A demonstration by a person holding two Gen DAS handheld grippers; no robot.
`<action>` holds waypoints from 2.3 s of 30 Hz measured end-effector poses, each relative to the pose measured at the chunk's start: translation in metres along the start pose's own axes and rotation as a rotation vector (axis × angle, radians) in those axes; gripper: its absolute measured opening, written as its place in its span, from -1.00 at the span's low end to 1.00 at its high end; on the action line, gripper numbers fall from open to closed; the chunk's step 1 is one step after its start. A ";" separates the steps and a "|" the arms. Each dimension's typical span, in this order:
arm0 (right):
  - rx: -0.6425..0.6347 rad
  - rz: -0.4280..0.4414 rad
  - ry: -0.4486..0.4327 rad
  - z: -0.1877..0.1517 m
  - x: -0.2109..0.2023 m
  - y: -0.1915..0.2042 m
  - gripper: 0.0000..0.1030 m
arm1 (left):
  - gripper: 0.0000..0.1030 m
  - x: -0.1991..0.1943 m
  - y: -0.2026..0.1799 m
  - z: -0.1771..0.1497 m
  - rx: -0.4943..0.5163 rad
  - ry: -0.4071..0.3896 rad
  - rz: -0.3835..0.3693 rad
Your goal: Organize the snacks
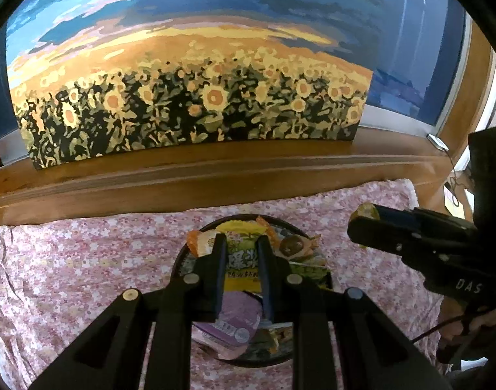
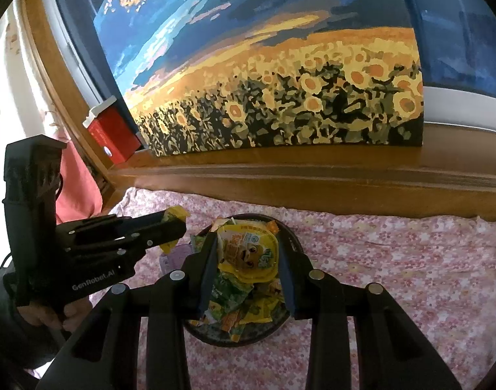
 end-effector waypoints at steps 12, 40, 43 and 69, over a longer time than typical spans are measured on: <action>0.001 0.027 0.066 -0.003 0.032 -0.001 -0.30 | -0.63 0.022 0.003 -0.014 0.003 0.049 -0.016; 0.133 0.261 0.085 -0.009 0.044 -0.006 0.36 | 0.73 0.018 0.031 -0.003 -0.083 0.082 -0.013; 0.138 0.272 0.064 -0.011 0.024 -0.008 0.51 | 0.73 0.014 0.032 -0.001 -0.093 0.073 -0.016; 0.016 0.015 0.072 -0.032 -0.044 0.017 0.79 | 0.74 -0.053 0.020 -0.002 -0.078 -0.014 0.058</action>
Point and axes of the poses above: each gripper's, at about its wrist camera, not at the fingertips, and x roughly the way its jaws point, y to its left, z to its top, the point moved 5 cm from there along x, roughly the way its jaws point, and after that the axes turned 1 degree about y, right-handed, at the moved point
